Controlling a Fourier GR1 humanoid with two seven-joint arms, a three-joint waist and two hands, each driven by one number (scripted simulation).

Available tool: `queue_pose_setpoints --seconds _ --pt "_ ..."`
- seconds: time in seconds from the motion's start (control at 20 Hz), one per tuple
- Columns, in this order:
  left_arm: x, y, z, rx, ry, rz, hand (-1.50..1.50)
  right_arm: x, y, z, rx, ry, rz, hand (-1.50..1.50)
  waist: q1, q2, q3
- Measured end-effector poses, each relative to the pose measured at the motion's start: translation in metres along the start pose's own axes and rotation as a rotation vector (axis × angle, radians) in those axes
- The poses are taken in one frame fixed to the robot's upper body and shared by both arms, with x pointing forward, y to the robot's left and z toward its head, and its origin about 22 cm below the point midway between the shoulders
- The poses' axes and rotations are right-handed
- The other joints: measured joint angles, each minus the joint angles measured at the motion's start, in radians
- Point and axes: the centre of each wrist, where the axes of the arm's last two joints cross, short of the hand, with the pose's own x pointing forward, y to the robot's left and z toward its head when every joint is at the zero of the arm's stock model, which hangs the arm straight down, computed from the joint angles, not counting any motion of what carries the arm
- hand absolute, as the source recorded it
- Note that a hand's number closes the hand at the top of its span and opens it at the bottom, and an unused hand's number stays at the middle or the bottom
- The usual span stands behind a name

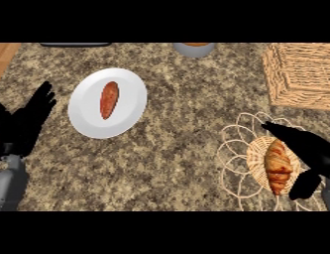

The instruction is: Pick the croissant from the placemat and place it in the basket

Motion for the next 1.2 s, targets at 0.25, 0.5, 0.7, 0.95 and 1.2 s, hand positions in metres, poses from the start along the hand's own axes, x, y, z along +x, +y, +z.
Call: queue_pose_setpoints --seconds 0.25,0.5,0.7,0.95,1.2 --pt "-0.007 0.005 -0.001 0.002 -0.003 0.007 0.0 0.003 0.011 -0.007 -0.004 0.031 0.04 -1.5 0.001 0.0 0.0" --pt "-0.005 -0.004 -0.003 0.006 -0.002 0.0 0.0 0.008 0.022 -0.013 -0.005 0.057 0.075 -1.5 0.0 0.0 0.0" --pt "-0.001 -0.001 -0.002 0.003 -0.006 0.0 0.0 0.006 0.022 -0.009 0.026 0.046 0.147 1.5 0.001 0.0 0.0" --pt "0.002 0.006 0.004 0.006 -0.005 -0.003 0.0 0.002 0.029 -0.017 0.01 0.01 0.196 1.5 0.006 -0.006 -0.006" --pt "-0.006 0.007 0.005 0.014 -0.006 -0.001 0.0 0.016 0.045 -0.016 -0.039 -0.028 0.183 1.5 -0.003 -0.009 -0.013"
